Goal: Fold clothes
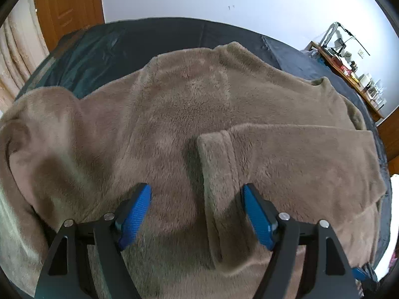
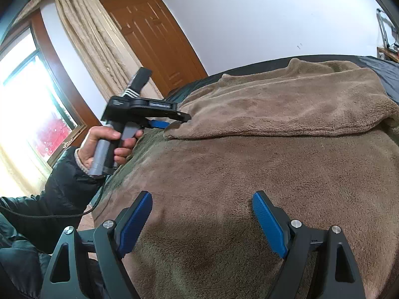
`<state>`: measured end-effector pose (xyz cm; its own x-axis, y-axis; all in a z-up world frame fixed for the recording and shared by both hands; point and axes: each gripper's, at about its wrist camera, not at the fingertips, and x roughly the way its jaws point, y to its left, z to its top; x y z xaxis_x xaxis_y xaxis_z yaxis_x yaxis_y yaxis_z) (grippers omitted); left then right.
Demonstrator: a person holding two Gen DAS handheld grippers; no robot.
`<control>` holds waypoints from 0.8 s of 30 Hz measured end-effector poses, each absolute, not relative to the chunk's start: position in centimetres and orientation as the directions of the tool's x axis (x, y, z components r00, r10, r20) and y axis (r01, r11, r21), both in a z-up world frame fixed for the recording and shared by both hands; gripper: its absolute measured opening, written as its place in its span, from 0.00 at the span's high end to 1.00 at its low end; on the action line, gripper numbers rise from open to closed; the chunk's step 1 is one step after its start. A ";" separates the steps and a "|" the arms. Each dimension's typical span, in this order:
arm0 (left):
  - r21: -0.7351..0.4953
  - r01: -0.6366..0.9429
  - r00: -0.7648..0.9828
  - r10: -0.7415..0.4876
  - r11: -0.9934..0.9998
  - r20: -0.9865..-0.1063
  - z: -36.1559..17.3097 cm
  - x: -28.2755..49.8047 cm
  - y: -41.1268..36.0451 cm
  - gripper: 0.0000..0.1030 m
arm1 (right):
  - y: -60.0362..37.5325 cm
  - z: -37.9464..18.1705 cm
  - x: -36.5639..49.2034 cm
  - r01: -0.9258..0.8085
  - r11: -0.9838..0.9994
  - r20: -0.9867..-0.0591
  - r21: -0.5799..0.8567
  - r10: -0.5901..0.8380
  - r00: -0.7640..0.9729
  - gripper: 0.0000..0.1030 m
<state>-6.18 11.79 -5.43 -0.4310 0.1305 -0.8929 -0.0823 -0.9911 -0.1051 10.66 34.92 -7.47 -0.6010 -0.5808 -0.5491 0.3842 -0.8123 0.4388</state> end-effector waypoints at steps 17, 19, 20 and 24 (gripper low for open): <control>-0.002 -0.093 -0.548 0.053 -0.996 -0.835 -3.1 -5.4 14.5 0.20 | 35.0 -7.4 10.8 0.381 -0.811 -0.551 0.443 -0.582 -0.598 0.18; -0.052 -0.136 -0.542 0.118 -0.989 -0.832 -2.5 -4.3 14.9 0.20 | 35.0 -7.5 10.7 0.378 -0.812 -0.552 0.446 -0.581 -0.598 0.18; -0.070 -0.155 -0.530 0.143 -0.985 -0.836 -2.5 -4.3 14.9 0.20 | 35.0 -7.5 10.6 0.376 -0.812 -0.553 0.447 -0.581 -0.597 0.18; -0.163 -0.166 -0.447 0.221 -0.973 -0.867 -3.7 -5.4 14.5 0.19 | 35.1 -7.6 10.4 0.361 -0.815 -0.564 0.454 -0.576 -0.591 0.18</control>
